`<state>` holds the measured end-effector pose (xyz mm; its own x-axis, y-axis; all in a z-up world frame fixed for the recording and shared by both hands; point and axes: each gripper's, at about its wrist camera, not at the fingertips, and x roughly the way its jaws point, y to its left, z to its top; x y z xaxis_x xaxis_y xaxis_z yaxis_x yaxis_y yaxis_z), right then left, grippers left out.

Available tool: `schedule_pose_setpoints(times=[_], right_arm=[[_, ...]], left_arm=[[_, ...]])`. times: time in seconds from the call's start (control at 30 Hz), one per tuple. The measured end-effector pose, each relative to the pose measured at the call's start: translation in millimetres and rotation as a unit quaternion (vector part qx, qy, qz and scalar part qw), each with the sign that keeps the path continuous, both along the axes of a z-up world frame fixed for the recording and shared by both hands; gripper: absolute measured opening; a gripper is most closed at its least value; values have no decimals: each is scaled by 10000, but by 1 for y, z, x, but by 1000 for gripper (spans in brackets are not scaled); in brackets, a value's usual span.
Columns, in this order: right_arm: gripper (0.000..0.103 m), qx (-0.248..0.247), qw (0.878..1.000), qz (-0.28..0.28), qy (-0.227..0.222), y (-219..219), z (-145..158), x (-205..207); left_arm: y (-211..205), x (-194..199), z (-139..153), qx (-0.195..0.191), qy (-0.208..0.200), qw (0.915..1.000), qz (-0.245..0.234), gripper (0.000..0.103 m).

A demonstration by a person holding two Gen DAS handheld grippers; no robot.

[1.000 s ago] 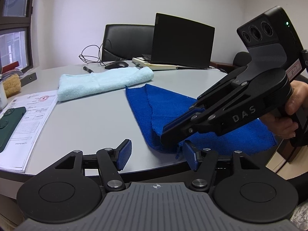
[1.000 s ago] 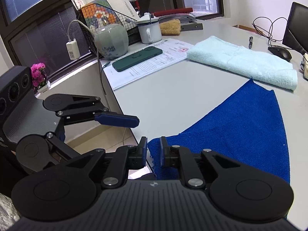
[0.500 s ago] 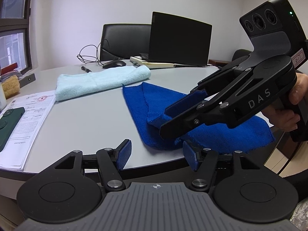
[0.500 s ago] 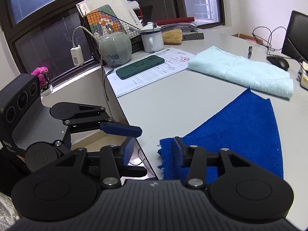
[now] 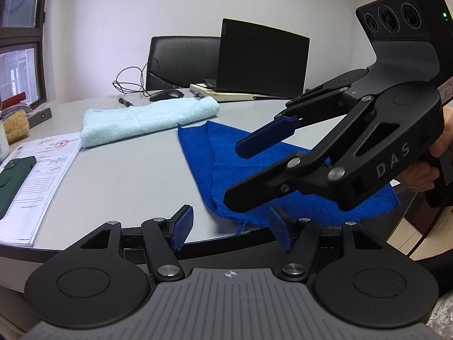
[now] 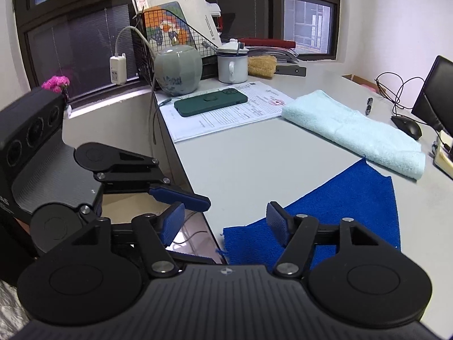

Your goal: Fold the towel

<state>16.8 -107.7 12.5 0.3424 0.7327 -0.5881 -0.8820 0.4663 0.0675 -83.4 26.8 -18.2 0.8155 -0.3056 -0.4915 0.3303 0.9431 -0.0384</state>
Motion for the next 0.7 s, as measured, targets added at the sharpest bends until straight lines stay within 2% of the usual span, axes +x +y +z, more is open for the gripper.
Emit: schedule_pose_setpoints(times=[0.47,0.7], right_arm=[[65,-171,9976,-659,103,-35,-13,24],[65,-273,9945,-987,219,-56,-24,44]], left_arm=[[-21,7,-1,-37,15,9994,-357,63],[-30,22,-12,-118,248,9986,-447,63]])
